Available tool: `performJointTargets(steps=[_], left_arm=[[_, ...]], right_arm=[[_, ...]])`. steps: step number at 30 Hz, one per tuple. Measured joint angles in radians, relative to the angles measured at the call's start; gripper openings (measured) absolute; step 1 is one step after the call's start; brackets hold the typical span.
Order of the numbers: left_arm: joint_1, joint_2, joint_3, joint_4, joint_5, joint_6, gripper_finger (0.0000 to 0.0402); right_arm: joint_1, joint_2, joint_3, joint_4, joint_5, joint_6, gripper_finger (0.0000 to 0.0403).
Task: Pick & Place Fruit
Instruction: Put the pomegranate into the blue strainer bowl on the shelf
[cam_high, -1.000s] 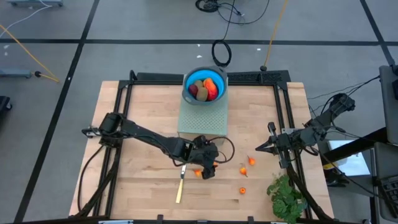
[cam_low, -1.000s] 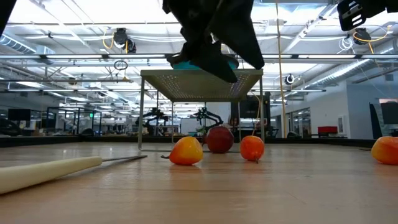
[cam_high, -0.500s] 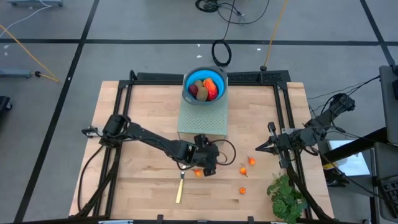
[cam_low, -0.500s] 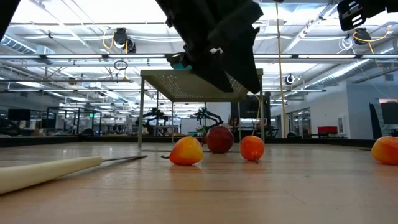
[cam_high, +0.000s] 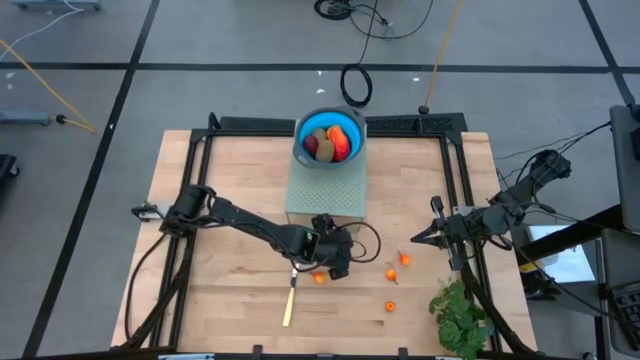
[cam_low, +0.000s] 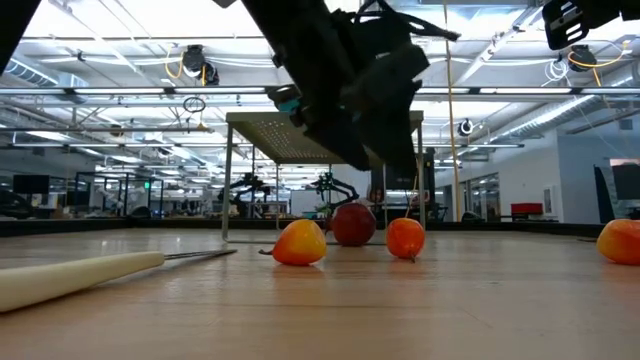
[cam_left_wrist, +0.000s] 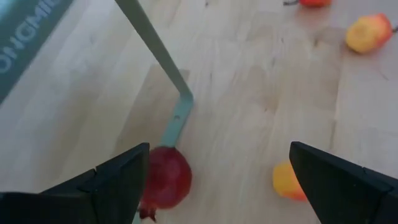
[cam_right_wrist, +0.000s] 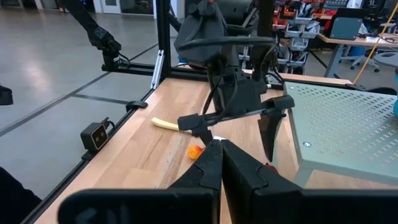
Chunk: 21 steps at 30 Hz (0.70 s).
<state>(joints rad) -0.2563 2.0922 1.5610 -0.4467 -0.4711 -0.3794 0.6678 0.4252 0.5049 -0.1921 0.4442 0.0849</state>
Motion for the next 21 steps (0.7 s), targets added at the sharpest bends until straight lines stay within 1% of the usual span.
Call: performJointTargets(steps=[7, 9, 14, 21], left_arm=[[0.01, 0.027, -0.001, -0.042, -0.02, -0.012, 0.0386], [0.013, 0.041, -0.001, -0.024, -0.028, -0.01, 0.0386], [0.018, 0.047, 0.0, -0.019, 0.008, -0.077, 0.0386], [0.011, 0.05, -0.001, -0.02, 0.016, -0.101, 0.0386]], right_arm=[[0.0, 0.0, 0.0, 0.0, 0.0, 0.005, 0.0], [0.0, 0.0, 0.0, 0.001, 0.0, 0.007, 0.0], [0.0, 0.0, 0.0, 0.001, 0.0, 0.008, 0.0], [0.0, 0.0, 0.0, 0.001, 0.0, 0.009, 0.0]])
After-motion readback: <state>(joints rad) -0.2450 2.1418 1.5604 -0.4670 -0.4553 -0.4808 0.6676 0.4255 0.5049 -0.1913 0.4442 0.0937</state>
